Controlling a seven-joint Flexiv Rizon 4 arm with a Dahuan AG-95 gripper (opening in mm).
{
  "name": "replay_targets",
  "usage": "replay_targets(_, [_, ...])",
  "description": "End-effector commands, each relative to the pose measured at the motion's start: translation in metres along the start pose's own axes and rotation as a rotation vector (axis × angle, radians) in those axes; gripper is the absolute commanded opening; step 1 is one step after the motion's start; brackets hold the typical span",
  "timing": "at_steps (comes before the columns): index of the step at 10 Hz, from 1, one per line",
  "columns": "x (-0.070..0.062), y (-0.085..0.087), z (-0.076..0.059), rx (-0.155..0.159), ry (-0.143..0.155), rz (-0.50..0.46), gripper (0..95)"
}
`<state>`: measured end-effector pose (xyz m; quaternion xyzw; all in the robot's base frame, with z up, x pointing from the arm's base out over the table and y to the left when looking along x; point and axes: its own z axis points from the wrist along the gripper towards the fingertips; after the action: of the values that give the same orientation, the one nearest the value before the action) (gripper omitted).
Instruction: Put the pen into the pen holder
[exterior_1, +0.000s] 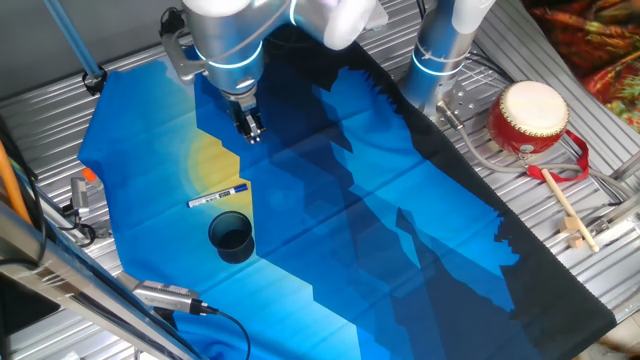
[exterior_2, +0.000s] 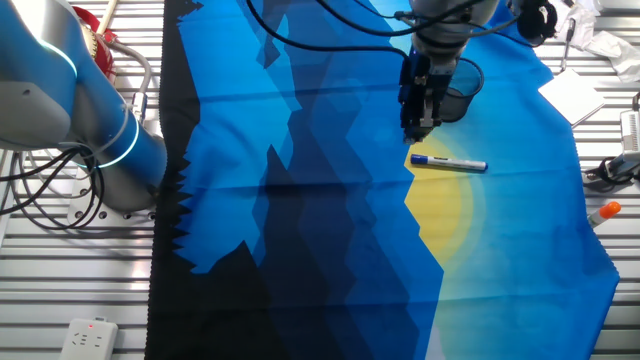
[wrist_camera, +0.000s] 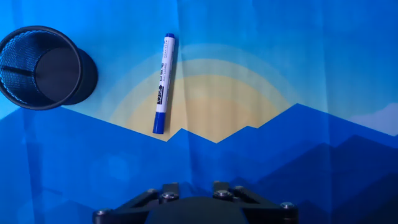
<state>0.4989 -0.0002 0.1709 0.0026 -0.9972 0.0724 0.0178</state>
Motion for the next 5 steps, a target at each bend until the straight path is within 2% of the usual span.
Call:
replay_targets(1, [-0.0008, 0.0005, 0.0000, -0.005, 0.011, -0.005, 0.0])
replay_targets(5, [-0.0001, 0.0009, -0.0010, -0.005, 0.010, -0.024, 0.0])
